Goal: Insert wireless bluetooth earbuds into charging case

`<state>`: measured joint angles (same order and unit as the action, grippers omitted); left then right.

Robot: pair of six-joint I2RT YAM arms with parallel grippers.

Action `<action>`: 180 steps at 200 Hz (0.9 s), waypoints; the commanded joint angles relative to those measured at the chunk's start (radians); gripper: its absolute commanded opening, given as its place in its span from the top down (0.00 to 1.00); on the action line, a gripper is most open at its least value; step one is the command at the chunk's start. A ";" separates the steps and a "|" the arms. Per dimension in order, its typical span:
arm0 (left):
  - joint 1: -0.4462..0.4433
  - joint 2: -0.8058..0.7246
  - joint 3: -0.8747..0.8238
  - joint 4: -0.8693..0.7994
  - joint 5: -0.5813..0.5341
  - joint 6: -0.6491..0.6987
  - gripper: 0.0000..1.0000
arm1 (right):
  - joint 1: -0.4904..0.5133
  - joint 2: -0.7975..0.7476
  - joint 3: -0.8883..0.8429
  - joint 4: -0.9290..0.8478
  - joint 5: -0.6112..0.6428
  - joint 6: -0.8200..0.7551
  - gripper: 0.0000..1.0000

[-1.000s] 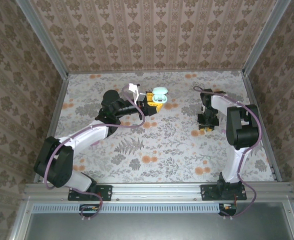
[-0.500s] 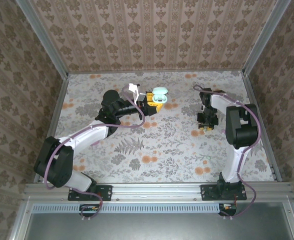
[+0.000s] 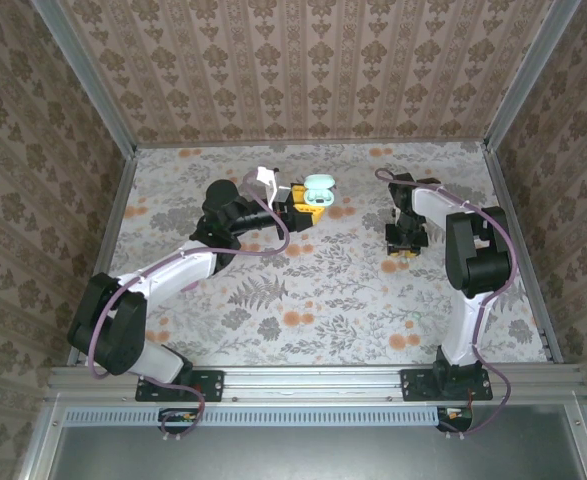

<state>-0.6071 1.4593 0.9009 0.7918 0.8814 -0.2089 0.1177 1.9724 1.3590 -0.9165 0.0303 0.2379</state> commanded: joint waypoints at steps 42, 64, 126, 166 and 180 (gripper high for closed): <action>0.009 -0.026 -0.010 0.017 0.015 0.011 0.69 | 0.003 0.018 0.009 -0.051 0.053 -0.035 0.66; 0.010 -0.028 -0.013 0.018 0.014 0.011 0.69 | 0.004 0.020 0.008 -0.059 0.051 -0.038 0.66; 0.009 -0.028 -0.012 0.018 0.014 0.012 0.69 | 0.007 0.020 0.004 -0.061 0.055 -0.045 0.69; 0.010 -0.033 -0.017 0.018 0.012 0.012 0.69 | 0.008 0.024 -0.005 -0.071 0.068 -0.058 0.69; 0.010 -0.034 -0.019 0.018 0.013 0.012 0.69 | 0.008 0.028 -0.007 -0.074 0.072 -0.061 0.69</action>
<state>-0.6060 1.4593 0.8963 0.7921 0.8818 -0.2089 0.1188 1.9781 1.3586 -0.9440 0.0704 0.2005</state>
